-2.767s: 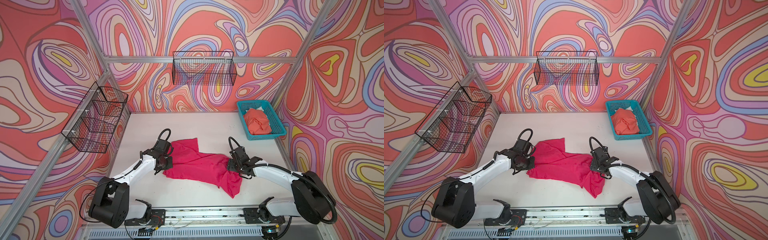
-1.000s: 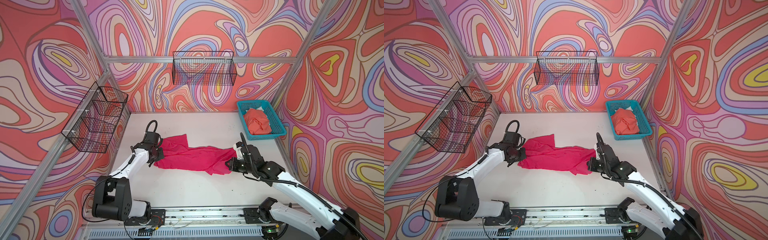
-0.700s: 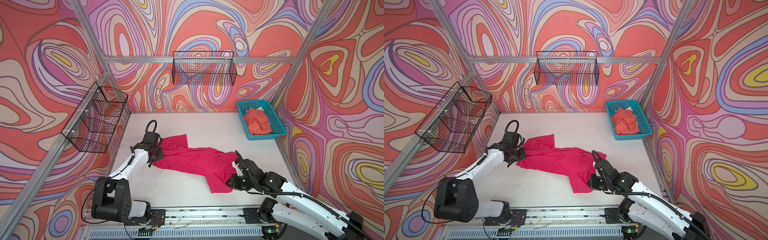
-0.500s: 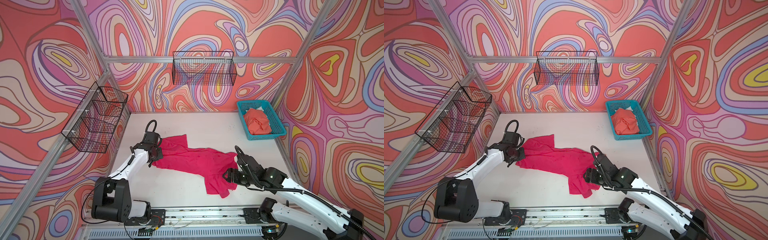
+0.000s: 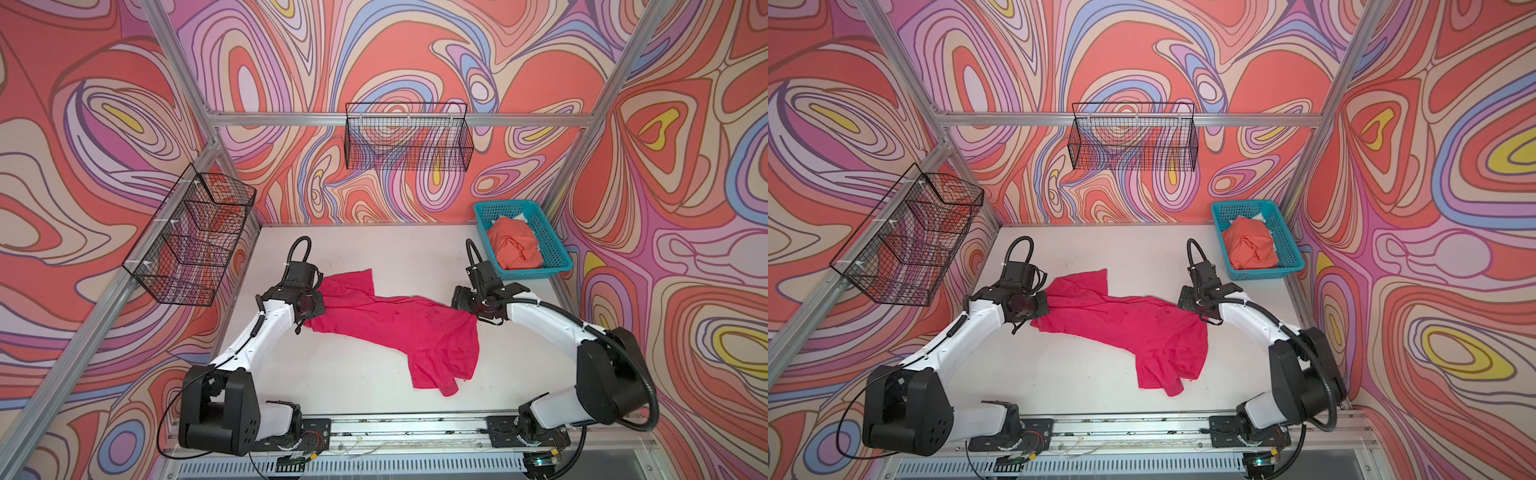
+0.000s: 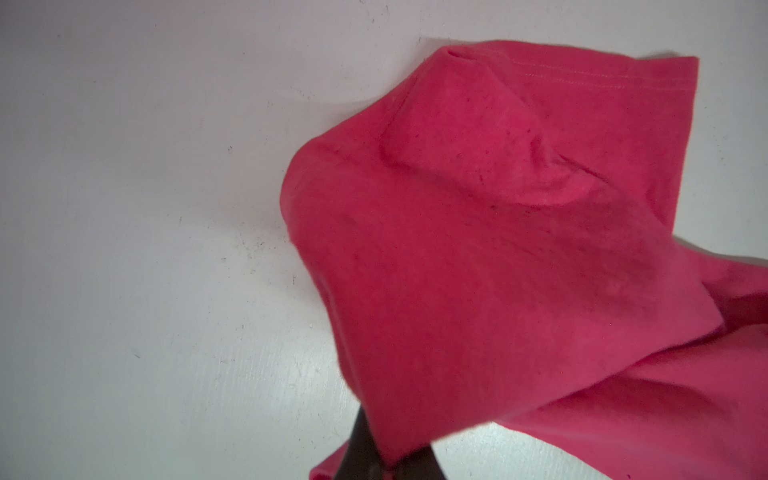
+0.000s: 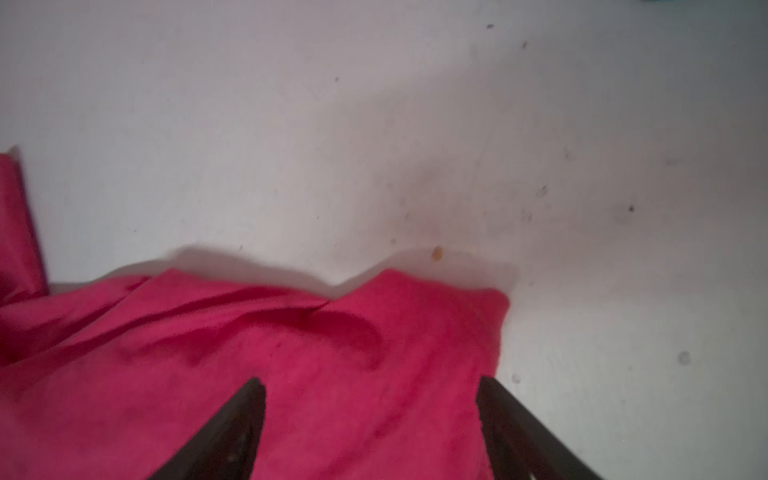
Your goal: Fold and stack the t-shirts
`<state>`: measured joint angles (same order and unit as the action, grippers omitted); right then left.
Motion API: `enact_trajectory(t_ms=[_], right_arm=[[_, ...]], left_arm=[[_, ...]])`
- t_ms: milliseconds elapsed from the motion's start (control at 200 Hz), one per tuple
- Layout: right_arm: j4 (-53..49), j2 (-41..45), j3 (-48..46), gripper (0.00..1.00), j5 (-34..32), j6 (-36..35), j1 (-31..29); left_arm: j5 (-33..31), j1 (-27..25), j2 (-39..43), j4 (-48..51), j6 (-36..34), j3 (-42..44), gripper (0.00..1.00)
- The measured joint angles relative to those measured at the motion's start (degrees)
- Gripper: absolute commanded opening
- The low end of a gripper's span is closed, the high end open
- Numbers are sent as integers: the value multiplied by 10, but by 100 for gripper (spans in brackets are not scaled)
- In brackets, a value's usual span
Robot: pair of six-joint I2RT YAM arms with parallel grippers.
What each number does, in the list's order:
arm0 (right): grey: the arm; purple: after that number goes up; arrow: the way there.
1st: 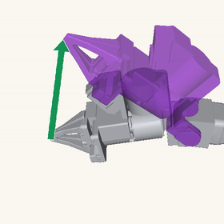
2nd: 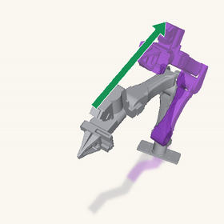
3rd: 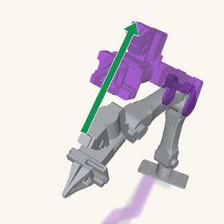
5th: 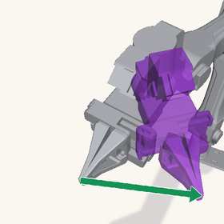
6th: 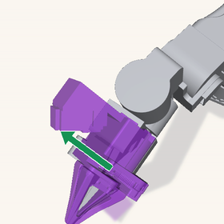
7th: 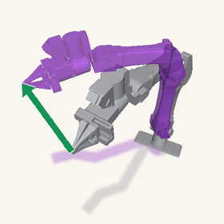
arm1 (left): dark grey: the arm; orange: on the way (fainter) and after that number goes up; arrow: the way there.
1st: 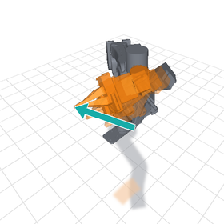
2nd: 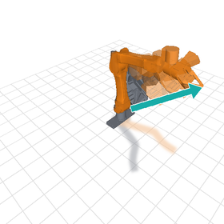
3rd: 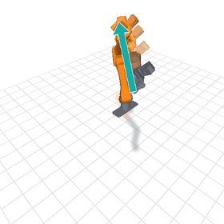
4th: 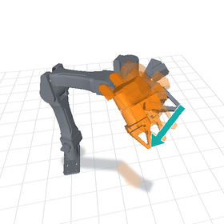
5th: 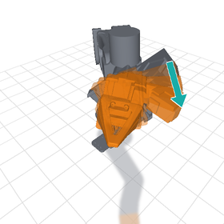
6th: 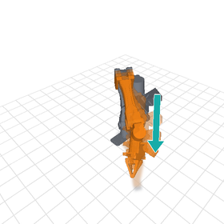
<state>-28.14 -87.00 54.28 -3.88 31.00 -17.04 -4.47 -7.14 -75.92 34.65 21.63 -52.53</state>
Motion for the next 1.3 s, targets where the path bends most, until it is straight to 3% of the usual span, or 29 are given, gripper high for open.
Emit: enact_trajectory(t_ms=[160,220,421,586,796,1011,1297], right_arm=[[15,-21,-22,71,27,-33,69],[24,-34,-27,60,43,-38,71],[53,-63,-35,37,88,-35,68],[67,-67,-37,0,106,-30,68],[61,-67,-13,0,112,-31,68],[35,-45,108,0,90,-49,68],[0,48,145,0,85,-55,68]], left_arm=[[0,0,2,0,0,0,0],[0,0,2,0,0,-1,0],[4,0,-5,0,0,-21,0],[4,0,-6,0,0,-24,0],[4,0,-30,-1,-2,-49,0],[4,0,-43,-3,-5,-134,0],[14,1,82,15,10,-122,0]])
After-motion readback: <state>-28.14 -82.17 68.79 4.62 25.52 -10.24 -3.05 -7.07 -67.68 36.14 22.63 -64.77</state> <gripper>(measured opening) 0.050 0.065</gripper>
